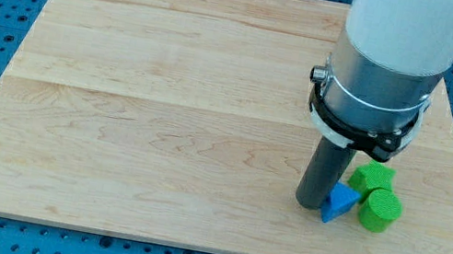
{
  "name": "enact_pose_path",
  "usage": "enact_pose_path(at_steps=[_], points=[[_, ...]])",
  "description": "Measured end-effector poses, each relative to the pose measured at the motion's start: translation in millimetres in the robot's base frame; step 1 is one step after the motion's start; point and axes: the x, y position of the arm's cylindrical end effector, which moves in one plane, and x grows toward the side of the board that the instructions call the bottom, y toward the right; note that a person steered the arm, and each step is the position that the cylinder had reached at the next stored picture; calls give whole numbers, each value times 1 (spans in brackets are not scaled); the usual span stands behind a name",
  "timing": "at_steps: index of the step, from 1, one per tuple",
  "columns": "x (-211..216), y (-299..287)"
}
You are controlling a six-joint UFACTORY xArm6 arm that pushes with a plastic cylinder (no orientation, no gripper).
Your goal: Move the blue cube down and left
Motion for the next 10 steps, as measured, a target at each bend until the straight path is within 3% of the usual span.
enact_pose_path(at_steps=[1, 2, 3, 6, 7, 10], points=[[-3, -18], [-35, -69], [-80, -80], [-109, 93], [-147, 87], [-151, -11]])
